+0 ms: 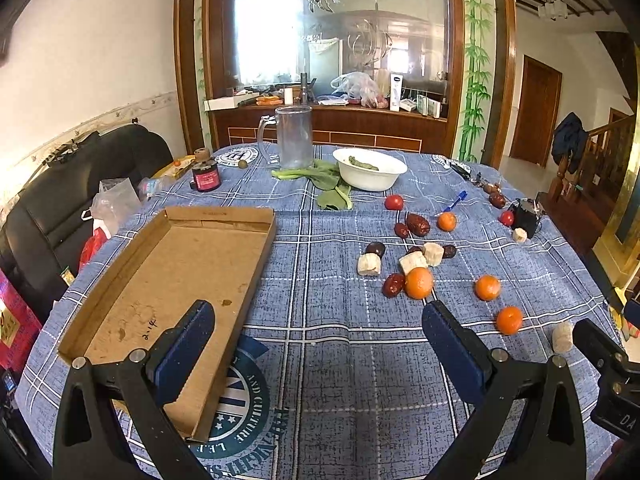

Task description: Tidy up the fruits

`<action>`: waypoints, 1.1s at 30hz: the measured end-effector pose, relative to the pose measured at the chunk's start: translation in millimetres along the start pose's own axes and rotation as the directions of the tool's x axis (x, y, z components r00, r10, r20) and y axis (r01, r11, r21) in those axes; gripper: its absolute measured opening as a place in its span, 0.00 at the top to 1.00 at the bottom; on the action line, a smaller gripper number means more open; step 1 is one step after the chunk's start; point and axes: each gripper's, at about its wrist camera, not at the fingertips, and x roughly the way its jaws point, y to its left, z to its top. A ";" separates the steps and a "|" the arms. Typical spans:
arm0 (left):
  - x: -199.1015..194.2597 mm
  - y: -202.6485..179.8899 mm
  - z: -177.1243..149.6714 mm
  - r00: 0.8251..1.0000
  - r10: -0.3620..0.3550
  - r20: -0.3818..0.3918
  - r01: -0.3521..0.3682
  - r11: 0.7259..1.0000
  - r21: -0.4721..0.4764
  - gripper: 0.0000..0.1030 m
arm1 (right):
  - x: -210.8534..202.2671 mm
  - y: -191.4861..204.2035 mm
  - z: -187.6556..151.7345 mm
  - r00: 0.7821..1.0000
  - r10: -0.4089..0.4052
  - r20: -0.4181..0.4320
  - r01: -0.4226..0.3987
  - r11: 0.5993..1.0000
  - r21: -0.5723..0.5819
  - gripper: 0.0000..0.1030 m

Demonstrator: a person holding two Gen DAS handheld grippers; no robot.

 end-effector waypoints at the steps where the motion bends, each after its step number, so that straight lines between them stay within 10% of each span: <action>1: -1.3 0.6 -0.1 1.000 0.001 0.003 -0.001 1.000 -0.001 0.00 | -1.5 -0.6 -0.1 1.000 -0.004 0.005 0.004 1.000 -0.002 0.01; 33: 4.3 2.6 -6.6 1.000 0.022 0.010 -0.021 0.999 -0.037 0.00 | 16.9 -8.3 1.4 0.999 -0.037 -0.023 0.036 0.998 -0.053 0.01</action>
